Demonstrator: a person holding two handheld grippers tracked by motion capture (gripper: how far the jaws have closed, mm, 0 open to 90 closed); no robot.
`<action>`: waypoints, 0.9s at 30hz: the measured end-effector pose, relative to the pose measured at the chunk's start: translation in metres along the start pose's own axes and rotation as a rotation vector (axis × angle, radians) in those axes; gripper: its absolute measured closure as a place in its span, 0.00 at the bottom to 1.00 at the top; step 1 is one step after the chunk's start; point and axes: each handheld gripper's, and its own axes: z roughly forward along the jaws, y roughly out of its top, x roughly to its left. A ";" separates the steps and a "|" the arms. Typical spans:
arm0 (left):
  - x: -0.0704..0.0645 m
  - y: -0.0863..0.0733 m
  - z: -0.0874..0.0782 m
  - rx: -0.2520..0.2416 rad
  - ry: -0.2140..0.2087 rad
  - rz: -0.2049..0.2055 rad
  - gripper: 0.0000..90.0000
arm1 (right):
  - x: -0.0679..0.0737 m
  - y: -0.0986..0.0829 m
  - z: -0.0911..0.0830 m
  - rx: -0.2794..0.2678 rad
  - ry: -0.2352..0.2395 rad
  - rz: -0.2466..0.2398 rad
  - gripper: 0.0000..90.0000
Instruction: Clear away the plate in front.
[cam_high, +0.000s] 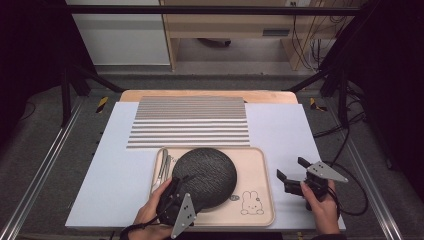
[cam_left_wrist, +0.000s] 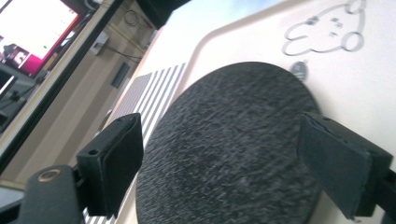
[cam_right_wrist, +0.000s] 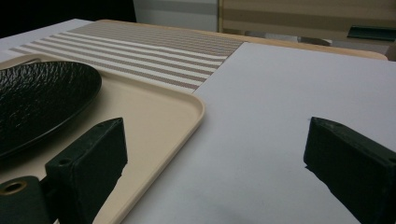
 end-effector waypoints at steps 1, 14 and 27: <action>0.003 -0.002 0.001 0.001 0.011 -0.011 0.14 | 0.000 0.000 0.000 0.002 0.000 0.001 0.07; 0.045 -0.035 0.000 0.003 0.129 -0.274 0.09 | 0.001 0.001 0.000 0.003 0.004 0.007 0.07; 0.070 -0.075 -0.029 -0.012 0.241 -0.464 0.07 | 0.002 0.001 -0.001 -0.003 0.011 0.009 0.06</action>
